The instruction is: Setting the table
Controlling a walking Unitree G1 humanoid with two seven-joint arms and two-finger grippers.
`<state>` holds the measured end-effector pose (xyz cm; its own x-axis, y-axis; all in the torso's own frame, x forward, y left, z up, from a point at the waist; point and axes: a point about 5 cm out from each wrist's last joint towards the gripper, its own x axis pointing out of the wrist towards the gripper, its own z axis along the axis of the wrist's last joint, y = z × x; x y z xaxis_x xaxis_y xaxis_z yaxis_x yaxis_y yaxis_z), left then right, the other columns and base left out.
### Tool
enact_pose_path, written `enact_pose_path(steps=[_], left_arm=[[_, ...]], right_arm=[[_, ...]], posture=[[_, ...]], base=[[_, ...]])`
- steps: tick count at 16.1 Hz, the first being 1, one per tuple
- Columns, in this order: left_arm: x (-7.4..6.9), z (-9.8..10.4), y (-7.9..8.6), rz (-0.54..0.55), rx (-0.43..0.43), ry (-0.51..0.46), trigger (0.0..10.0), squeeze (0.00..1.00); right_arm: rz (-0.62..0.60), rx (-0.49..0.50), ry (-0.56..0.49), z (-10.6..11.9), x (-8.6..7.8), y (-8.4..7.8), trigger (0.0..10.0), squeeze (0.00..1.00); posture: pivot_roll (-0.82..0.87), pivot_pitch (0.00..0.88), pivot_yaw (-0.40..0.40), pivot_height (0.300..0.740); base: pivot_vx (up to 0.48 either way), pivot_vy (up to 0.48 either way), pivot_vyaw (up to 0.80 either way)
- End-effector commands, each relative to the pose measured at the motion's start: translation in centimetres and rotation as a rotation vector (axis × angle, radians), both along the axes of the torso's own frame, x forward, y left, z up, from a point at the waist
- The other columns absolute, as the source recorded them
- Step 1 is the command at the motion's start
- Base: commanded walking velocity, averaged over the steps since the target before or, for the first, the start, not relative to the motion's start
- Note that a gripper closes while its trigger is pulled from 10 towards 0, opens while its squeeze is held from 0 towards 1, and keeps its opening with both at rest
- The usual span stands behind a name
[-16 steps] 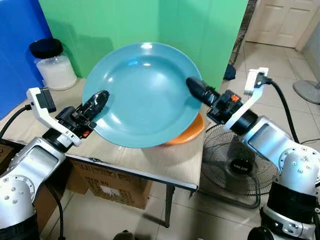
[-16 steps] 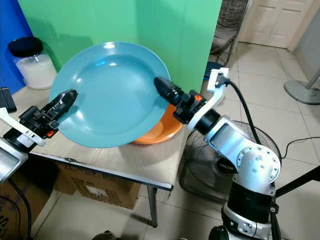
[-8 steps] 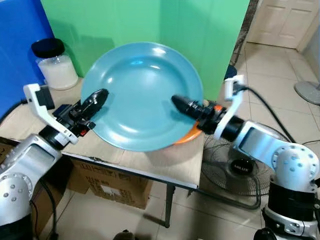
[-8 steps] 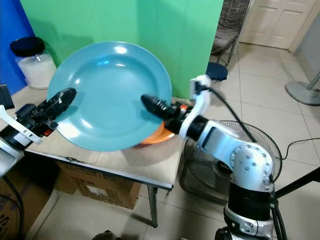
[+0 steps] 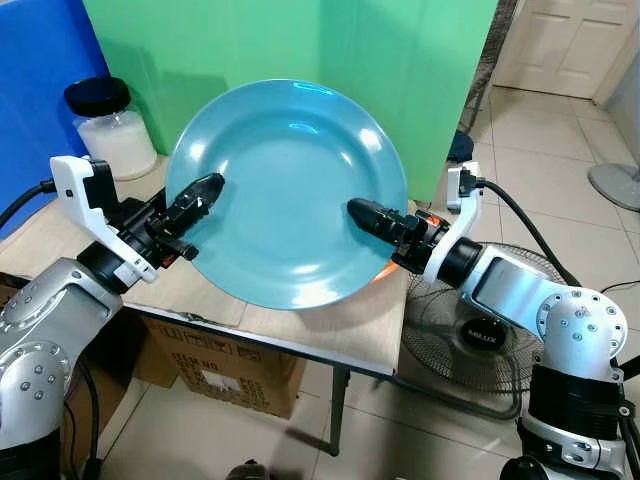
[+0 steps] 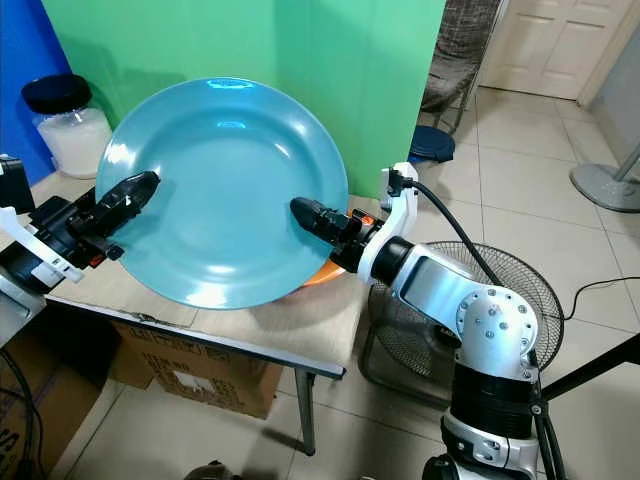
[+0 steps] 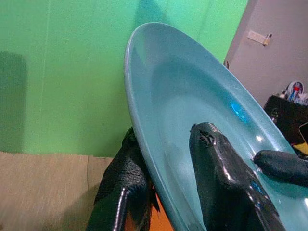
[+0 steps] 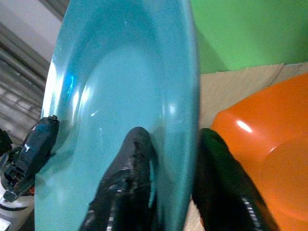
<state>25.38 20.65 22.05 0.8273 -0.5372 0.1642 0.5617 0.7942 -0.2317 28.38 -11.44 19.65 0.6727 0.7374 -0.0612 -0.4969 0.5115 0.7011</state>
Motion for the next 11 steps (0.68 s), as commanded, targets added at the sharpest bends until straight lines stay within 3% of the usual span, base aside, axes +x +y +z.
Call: enact_pose_path(steps=[1, 7, 8, 9, 11], left_arm=[[-0.1, 1.2, -0.7, -0.052, 0.016, -0.085, 0.0, 0.0], [0.0, 1.1, -0.4, -0.024, 0.028, -0.102, 0.0, 0.0], [0.1, 1.0, -0.2, -0.007, 0.024, -0.1, 0.6, 0.0], [0.1, 0.9, -0.1, 0.007, 0.019, -0.089, 10.0, 0.0], [0.4, 0.7, 0.0, 0.028, 0.016, -0.077, 10.0, 0.0]], right_arm=[[-0.017, -0.002, 0.023, -0.2, 0.2, -0.2, 0.0, 0.0], [-0.031, 0.06, 0.003, 0.3, 0.2, -0.1, 0.0, 0.0], [-0.031, 0.082, -0.009, 0.6, 0.2, -0.1, 0.0, 0.0], [-0.03, 0.091, -0.014, 0.8, 0.2, -0.1, 0.0, 0.0], [-0.026, 0.1, -0.019, 0.9, 0.1, -0.2, 0.0, 0.0]], posture=[[0.15, 0.0, 0.026, 0.74], [0.15, 0.0, 0.031, 0.74], [0.14, 0.0, 0.032, 0.74], [0.14, 0.0, 0.032, 0.74], [0.14, 0.0, 0.034, 0.74]], base=[[0.0, 0.0, 0.0], [0.0, 0.0, 0.0], [0.0, 0.0, 0.0], [0.0, 0.0, 0.0], [0.0, 0.0, 0.0]])
